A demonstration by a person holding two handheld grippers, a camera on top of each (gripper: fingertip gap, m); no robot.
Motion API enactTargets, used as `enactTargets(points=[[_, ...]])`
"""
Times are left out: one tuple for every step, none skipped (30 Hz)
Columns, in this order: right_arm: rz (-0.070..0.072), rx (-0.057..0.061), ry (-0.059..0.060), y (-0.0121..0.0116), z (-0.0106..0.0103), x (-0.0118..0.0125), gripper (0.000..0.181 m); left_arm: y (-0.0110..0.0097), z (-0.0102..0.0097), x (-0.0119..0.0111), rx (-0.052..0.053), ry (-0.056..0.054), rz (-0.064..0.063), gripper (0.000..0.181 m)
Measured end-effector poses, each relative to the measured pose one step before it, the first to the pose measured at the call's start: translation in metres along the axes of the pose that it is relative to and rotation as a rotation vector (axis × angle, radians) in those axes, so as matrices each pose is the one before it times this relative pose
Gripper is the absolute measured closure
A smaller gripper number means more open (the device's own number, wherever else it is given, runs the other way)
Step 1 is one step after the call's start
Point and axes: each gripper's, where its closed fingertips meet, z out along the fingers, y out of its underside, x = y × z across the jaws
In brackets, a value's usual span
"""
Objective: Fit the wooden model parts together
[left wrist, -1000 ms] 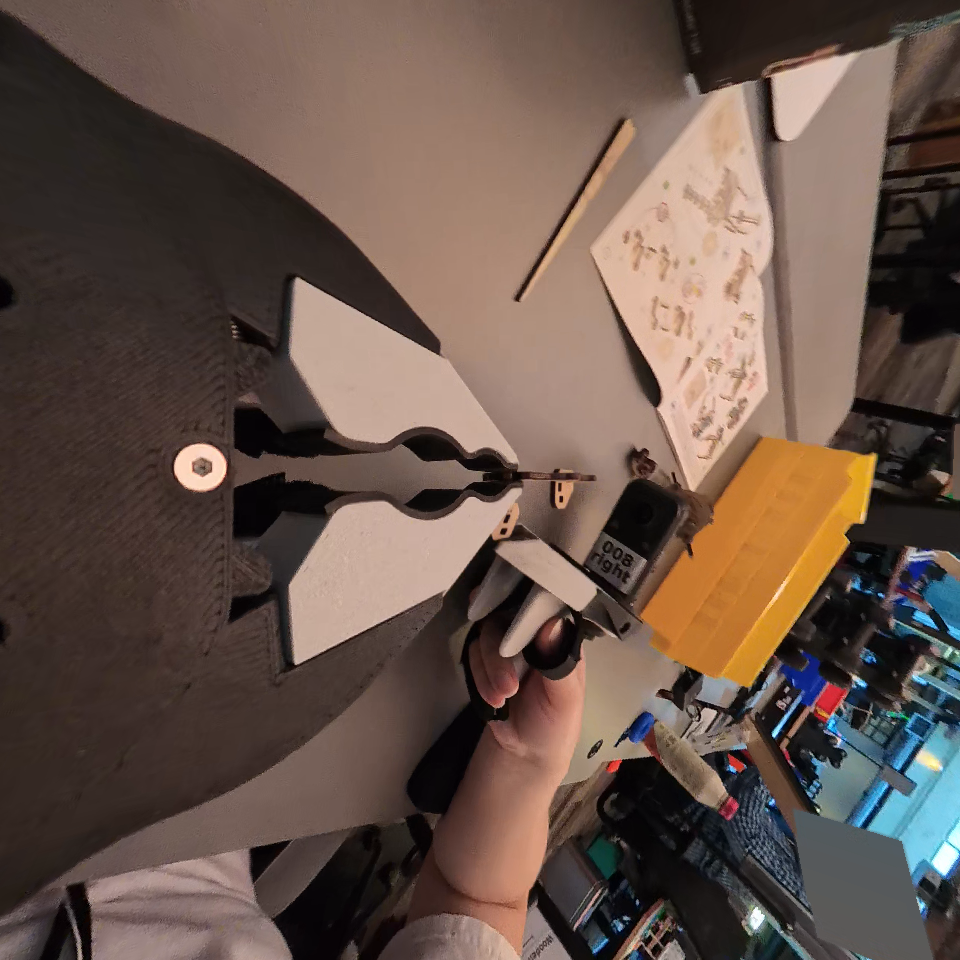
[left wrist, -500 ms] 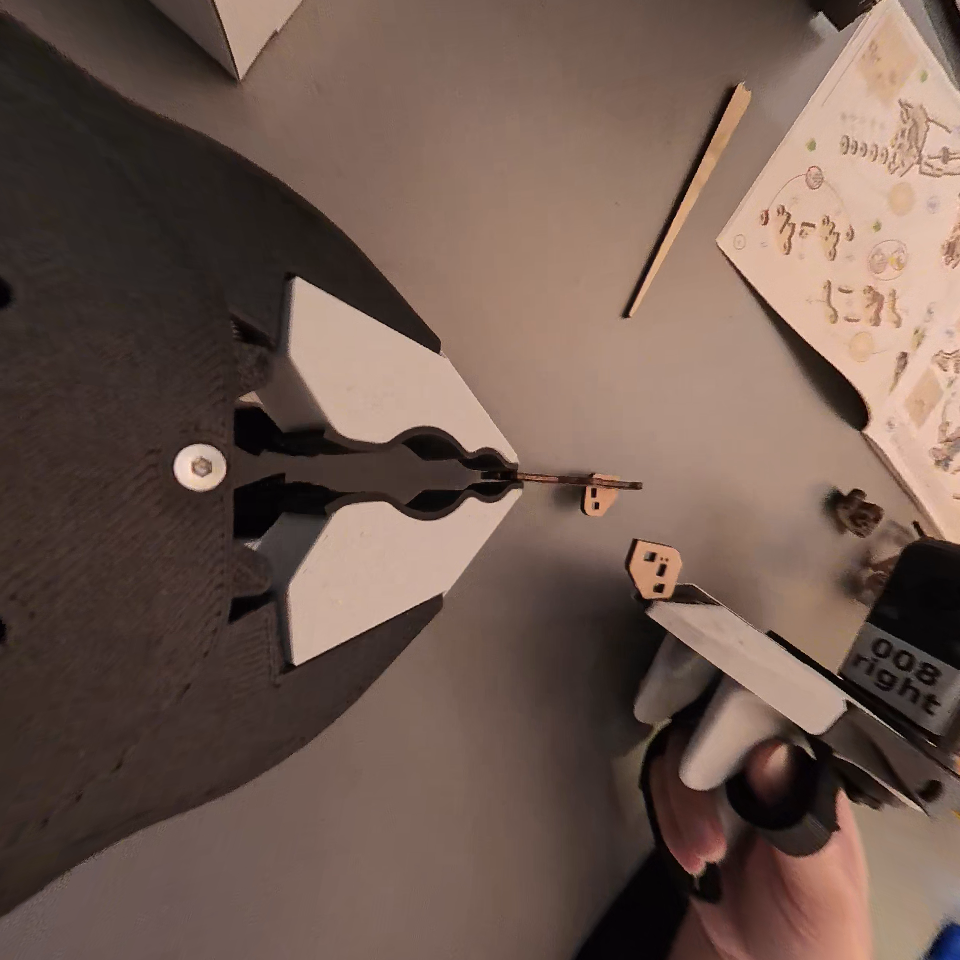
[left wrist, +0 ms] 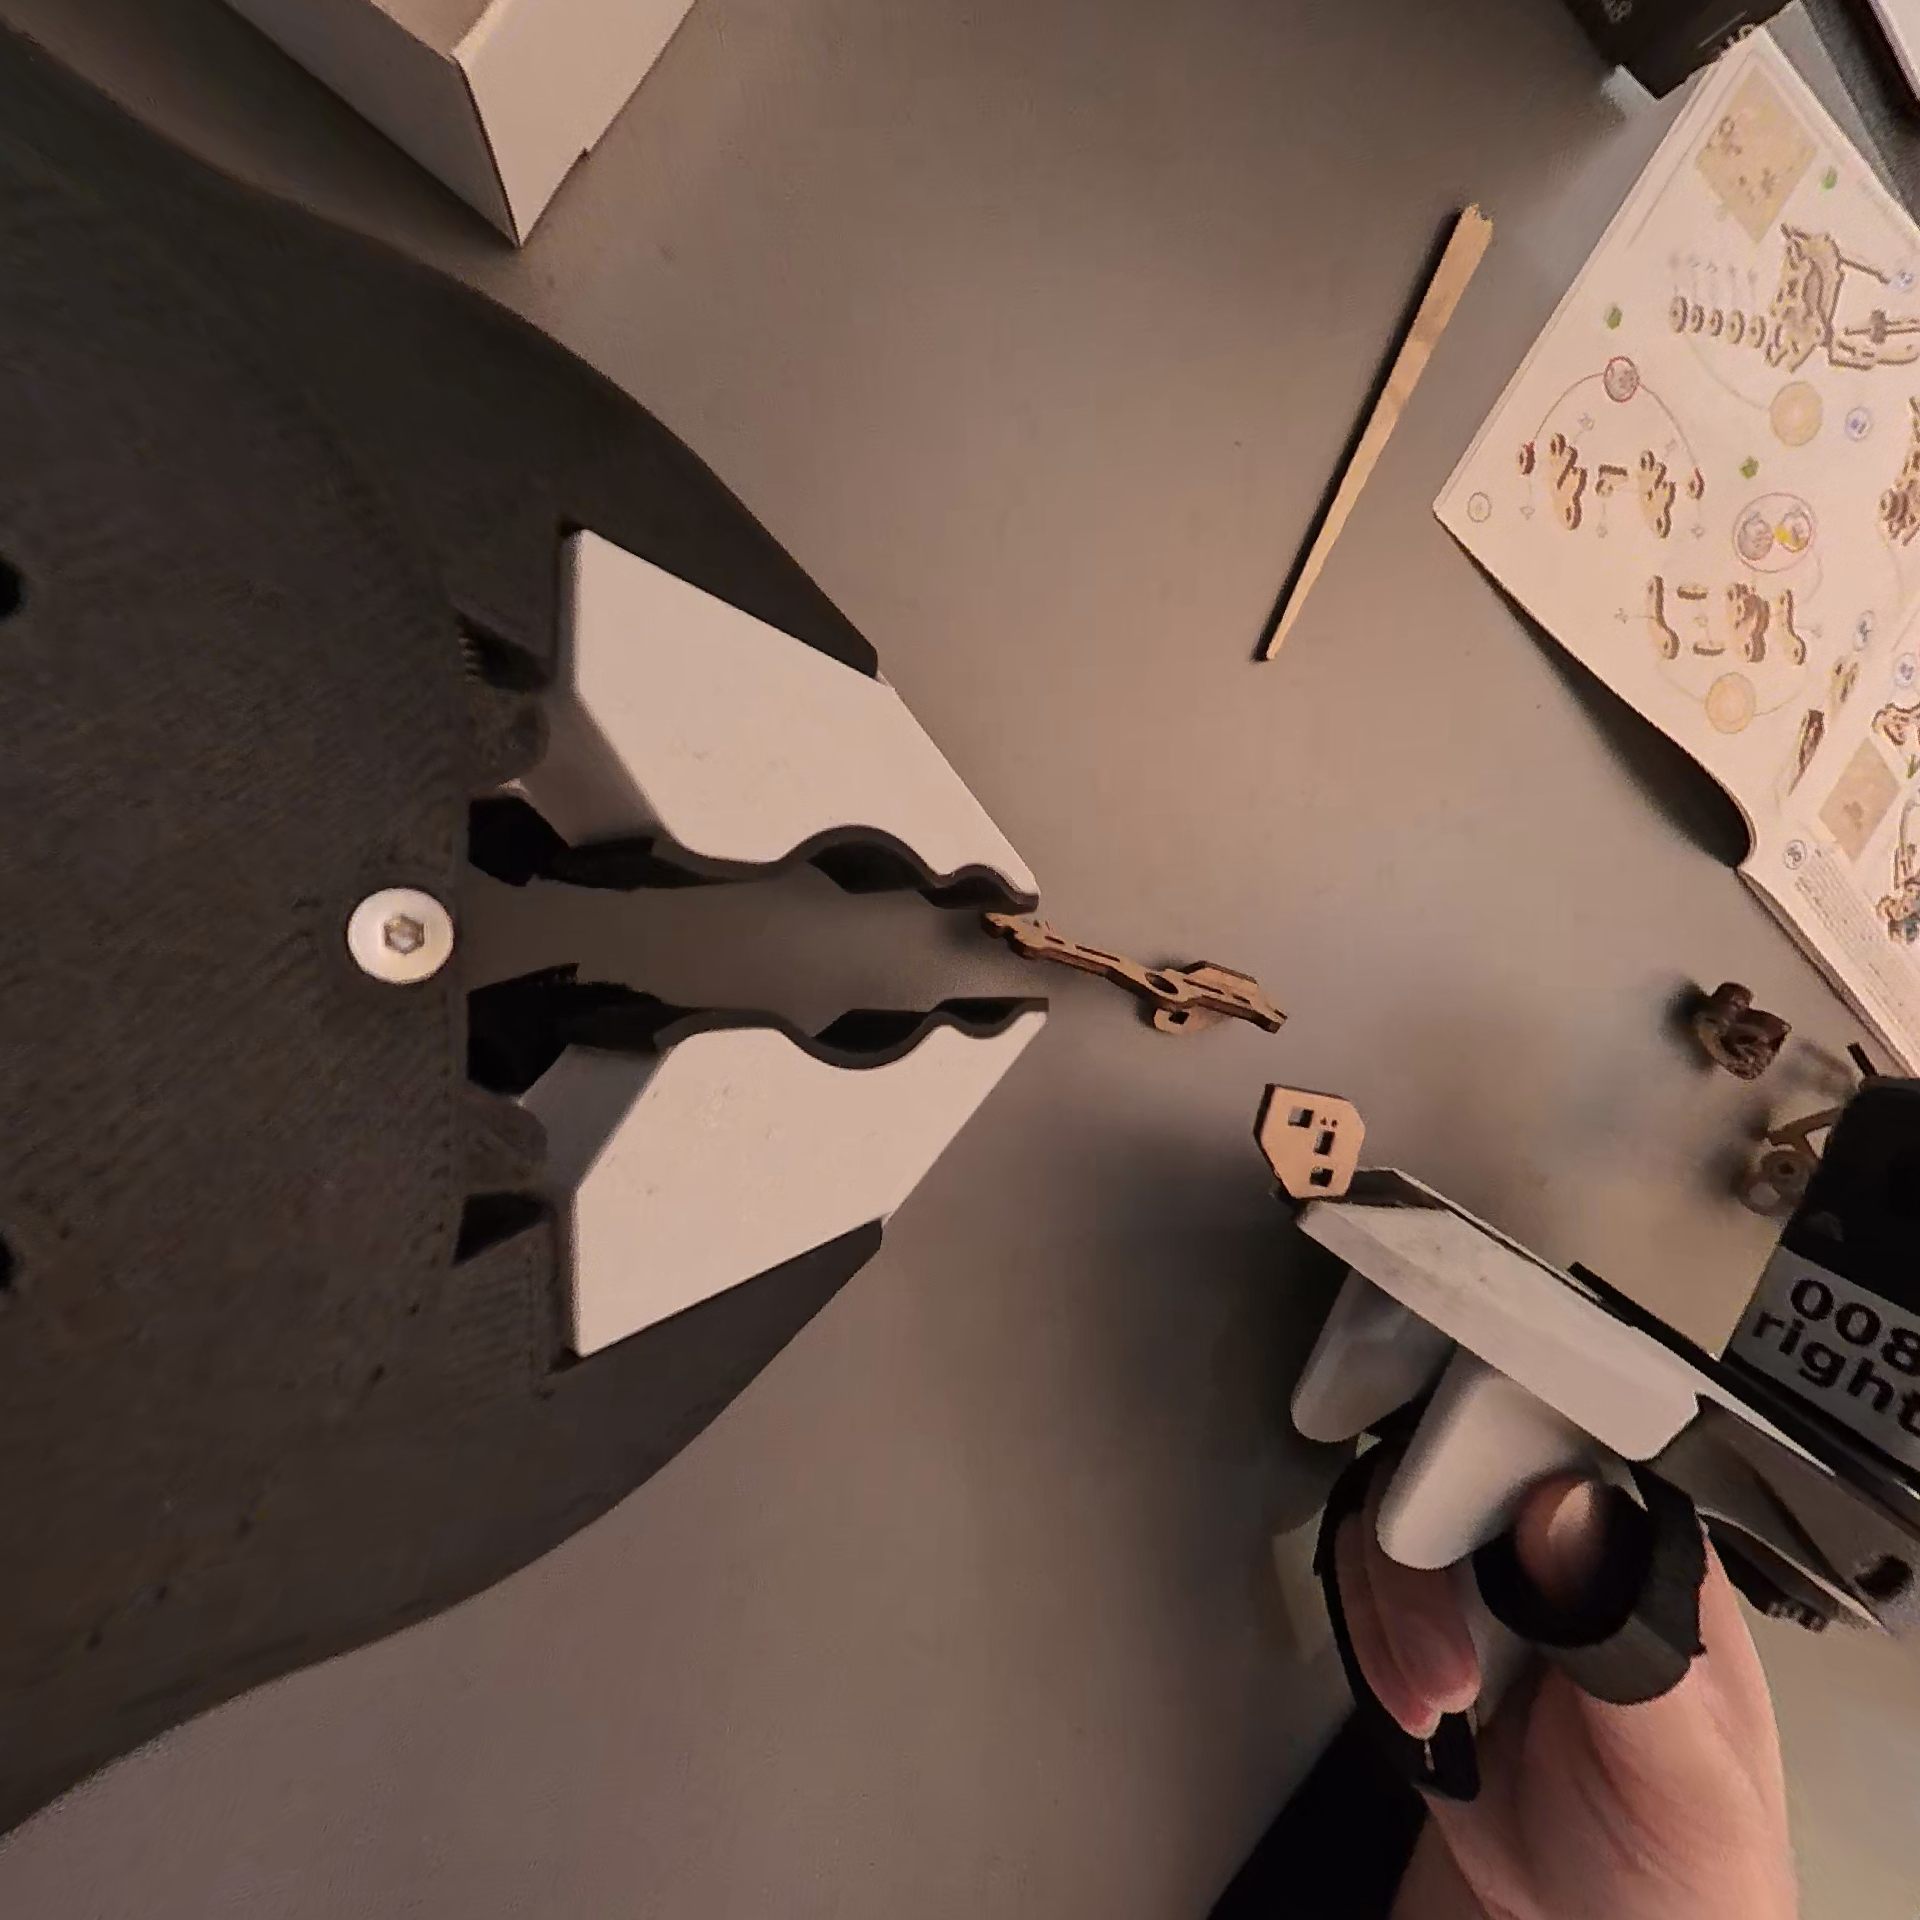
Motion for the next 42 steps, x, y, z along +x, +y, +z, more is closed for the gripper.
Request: enactTargets(points=[[-0.0003,-0.0016,0.0002,0.00038,0.00036,0.00002,0.179,-0.00049,-0.00056,0.00063,0.0,0.0,0.0085,0.168],[-0.008,0.0023,0.0013,-0.0002,0.00028,-0.0001,0.179,-0.00123,-0.00165,-0.00255,0.0033,-0.0191,0.0035,0.17],[-0.0156,0.0054,-0.013,-0.0007,0.00073,-0.00317,0.179,-0.00294,-0.00343,-0.00387,0.0101,-0.0262,-0.0002,0.171],[-0.0175,0.001,-0.0235,-0.00024,0.00127,-0.00568,0.179,-0.0053,-0.00518,-0.00219,0.0216,-0.0175,-0.003,0.172],[-0.0301,0.0032,-0.0315,-0.00035,0.00154,-0.00799,0.179,-0.00845,-0.00636,0.00129,0.037,0.0006,-0.0067,0.173],[-0.0496,0.0083,-0.0332,-0.00109,0.00179,-0.00976,0.179,-0.01089,-0.00664,0.00433,0.0509,0.0181,-0.0173,0.175],[-0.0608,-0.0016,-0.0252,-0.00014,0.00214,-0.00956,0.179,-0.01176,-0.00586,0.00724,0.059,0.0379,-0.034,0.176],[-0.068,-0.0077,-0.0172,0.00046,0.00225,-0.00868,0.179,-0.01186,-0.00438,0.01085,0.0648,0.0688,-0.056,0.176],[-0.0687,-0.0088,-0.0013,0.00068,0.00203,-0.00607,0.179,-0.01048,-0.00301,0.01415,0.0585,0.0996,-0.069,0.177],[-0.0661,-0.005,0.0011,0.00035,0.00169,-0.0051,0.179,-0.00779,-0.00164,0.01181,0.044,0.0912,-0.0705,0.176],[-0.0595,0.0034,-0.0025,-0.00043,0.00116,-0.00485,0.179,-0.00478,-0.00026,0.00732,0.0291,0.0641,-0.058,0.171],[-0.0466,0.0077,-0.0014,-0.00113,0.00063,-0.0038,0.179,-0.00153,0.00043,0.00511,0.0143,0.0474,-0.038,0.169],[-0.0339,0.0055,0.0007,-0.00091,0.00024,-0.00254,0.179,0.00063,0.00083,0.0029,0.0006,0.0313,-0.0258,0.169],[-0.024,0.0087,-0.0093,-0.00136,-0.0001,-0.00328,0.179,0.0003,0.00075,0.00151,0.0017,0.0211,-0.0203,0.167],[-0.0155,0.011,-0.0147,-0.00175,-0.00003,-0.00347,0.179,-0.00024,0.00091,0.00107,0.0066,0.0158,-0.0193,0.166],[-0.0057,-0.0005,-0.0046,-0.0002,0.00008,-0.00133,0.179,-0.00042,0.00098,0.00143,0.0087,0.0168,-0.0153,0.166],[-0.0036,-0.0067,0.0019,0.0009,0.00027,0.00031,0.179,-0.00083,0.00121,0.00296,0.0106,0.0244,-0.0102,0.166],[-0.0027,-0.0074,0.0035,0.00125,0.00037,0.00082,0.179,-0.00078,0.00102,0.00283,0.0097,0.0225,-0.0113,0.167],[-0.0053,-0.002,-0.0038,0.00061,0.00036,-0.00048,0.179,-0.00056,0.001,0.00204,0.0079,0.0173,-0.0089,0.168],[-0.0089,-0.0025,-0.0079,0.00056,0.00084,-0.00141,0.179,0.00062,0.00112,-0.00015,0.0013,0.0028,-0.0045,0.17],[-0.0102,-0.0096,0.0042,0.00145,0.00098,0.00004,0.179,0.00166,0.0011,-0.00155,-0.0049,-0.007,0.0034,0.174],[-0.0163,-0.0126,0.0115,0.00195,0.00087,0.00098,0.179,0.00164,0.00082,-0.00114,-0.0036,-0.0053,0.0102,0.181],[-0.0231,-0.0003,0.0058,0.00008,-0.00007,0.00009,0.179,-0.0001,0.00015,-0.00035,0.005,0.0015,-0.0021,0.181],[-0.016,-0.0016,-0.0047,-0.00012,0.00007,-0.0016,0.179,-0.00028,0.00001,0.00147,0.0024,0.0164,-0.0114,0.181],[-0.0083,-0.0065,-0.0019,0.00026,-0.00001,-0.0011,0.179,-0.00003,-0.00002,0.00134,0.0009,0.0162,-0.0111,0.181],[-0.0074,-0.0059,0.0065,0.00046,0.0,0.00056,0.179,-0.00009,-0.00017,-0.00011,0.0019,0.0052,-0.0066,0.18],[-0.006,-0.008,0.0081,0.0011,0.0,0.00107,0.179,-0.00074,-0.00038,-0.00112,0.007,-0.0041,0.0009,0.18],[-0.0042,-0.003,0.0047,0.00067,0.00022,0.00074,0.179,-0.00006,-0.00032,-0.00094,0.0013,-0.0056,0.0085,0.181],[-0.001,-0.0001,0.003,0.00027,0.00014,0.00052,0.179,0.00054,-0.00025,-0.00053,-0.0055,-0.0055,0.0103,0.181],[0.0023,-0.0012,0.0001,0.00044,0.00025,0.0005,0.179,0.00037,-0.00031,-0.0004,-0.0058,-0.0058,0.0087,0.181],[0.0014,0.0016,-0.0006,0.00009,0.0001,0.00036,0.179,0.00046,-0.00028,-0.00027,-0.0056,-0.0059,0.0068,0.181],[-0.0033,0.0019,-0.0003,0.00006,-0.00005,0.00025,0.179,0.00024,-0.00016,0.00006,-0.0043,-0.0029,0.0027,0.181],[-0.0074,0.0076,-0.0007,-0.00084,-0.00027,0.00035,0.171,0.00024,-0.00038,0.001,-0.0038,0.0048,-0.001,0.181],[-0.0069,0.0167,0.0024,-0.00229,-0.00068,0.00058,0.161,0.0006,-0.00048,0.00035,-0.0059,0.0036,-0.0084,0.181],[-0.0073,0.0114,0.0031,-0.00222,-0.00117,0.00066,0.16,0.00058,-0.00063,-0.00102,-0.0048,-0.0037,-0.0076,0.181],[-0.0053,0.0035,0.0035,-0.00149,-0.00148,0.00074,0.159,0.00118,-0.00061,-0.0017,-0.0092,-0.0075,-0.0031,0.181],[-0.0032,-0.0056,-0.0017,-0.00008,-0.00156,0.00029,0.157,0.00202,-0.00039,-0.00204,-0.0145,-0.0089,-0.005,0.181],[0.0001,-0.0196,-0.0128,0.0023,-0.00127,-0.00032,0.152,0.00317,-0.00008,-0.00145,-0.0211,-0.005,-0.0066,0.181],[0.0252,-0.0264,0.0096,0.00344,-0.00083,0.00373,0.152,0.00385,0.0003,-0.00161,-0.0247,-0.0052,-0.0085,0.181],[0.0262,-0.0187,0.0044,0.00263,-0.00012,0.00295,0.153,0.00348,0.00059,-0.00201,-0.021,-0.0089,-0.0049,0.181],[0.0199,-0.0145,-0.0054,0.00221,0.00008,0.00096,0.16,0.00376,0.00082,-0.00239,-0.0219,-0.0115,-0.0044,0.181],[0.0161,-0.0192,0.0015,0.00294,0.00035,0.00169,0.166,0.00333,0.00097,-0.0024,-0.0189,-0.0117,-0.0042,0.181]])
